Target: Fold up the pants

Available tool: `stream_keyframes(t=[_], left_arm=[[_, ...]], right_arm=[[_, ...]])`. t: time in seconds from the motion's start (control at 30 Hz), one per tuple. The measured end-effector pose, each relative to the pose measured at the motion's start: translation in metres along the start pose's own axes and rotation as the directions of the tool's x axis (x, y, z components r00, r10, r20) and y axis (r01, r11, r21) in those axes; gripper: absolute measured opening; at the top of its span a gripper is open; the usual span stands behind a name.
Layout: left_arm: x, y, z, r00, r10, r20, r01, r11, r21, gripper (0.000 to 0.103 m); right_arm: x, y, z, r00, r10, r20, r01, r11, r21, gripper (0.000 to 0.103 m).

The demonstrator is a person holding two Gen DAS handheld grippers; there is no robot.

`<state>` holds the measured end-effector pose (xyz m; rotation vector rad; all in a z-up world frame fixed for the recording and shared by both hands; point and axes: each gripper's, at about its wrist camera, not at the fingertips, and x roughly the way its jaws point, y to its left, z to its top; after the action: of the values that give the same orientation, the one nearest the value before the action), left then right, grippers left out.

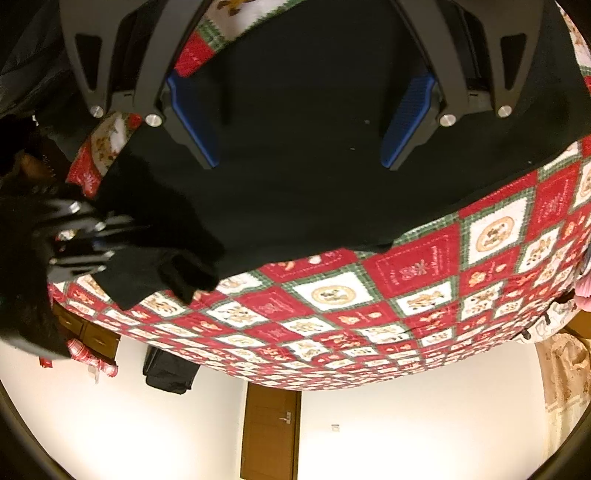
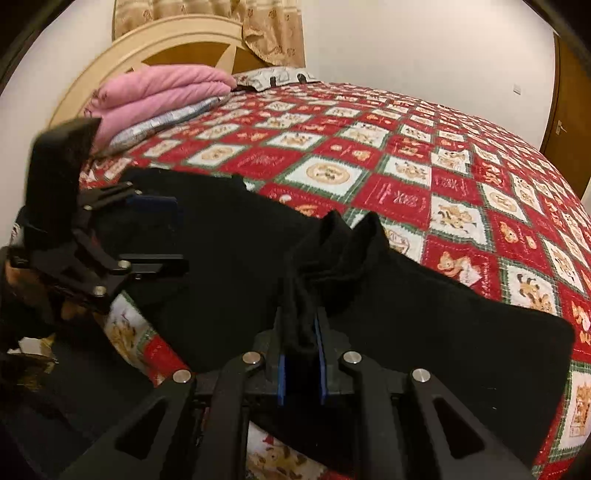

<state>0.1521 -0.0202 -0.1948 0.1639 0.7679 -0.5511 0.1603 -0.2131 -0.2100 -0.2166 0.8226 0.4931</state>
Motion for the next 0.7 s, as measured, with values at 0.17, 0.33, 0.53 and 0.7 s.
stream_keyframes(t=[0.17,0.33,0.53,0.7], left_arm=[[0.000,-0.011,0.005,0.997,-0.077,0.000,0.077,0.997,-0.017,0.091],[0.015,-0.033,0.012,0.990,-0.136,-0.040,0.137,0.991,0.002,0.091],[0.019,-0.062,0.034,0.990,-0.139,-0.033,0.141,0.987,0.072,0.091],[0.023,-0.065,0.040,0.993,-0.105,-0.047,0.108,0.990,0.085,0.091]], right_arm=[[-0.001,0.002,-0.009,0.998,0.023,-0.057,-0.025,0.999,-0.022,0.075],[-0.031,-0.010,-0.013,0.997,-0.070,-0.036,0.070,0.997,-0.025,0.075],[-0.043,-0.041,-0.013,0.957,-0.287,-0.039,0.287,0.958,-0.005,0.075],[-0.027,-0.053,-0.023,0.955,-0.275,-0.112,0.279,0.960,0.026,0.075]])
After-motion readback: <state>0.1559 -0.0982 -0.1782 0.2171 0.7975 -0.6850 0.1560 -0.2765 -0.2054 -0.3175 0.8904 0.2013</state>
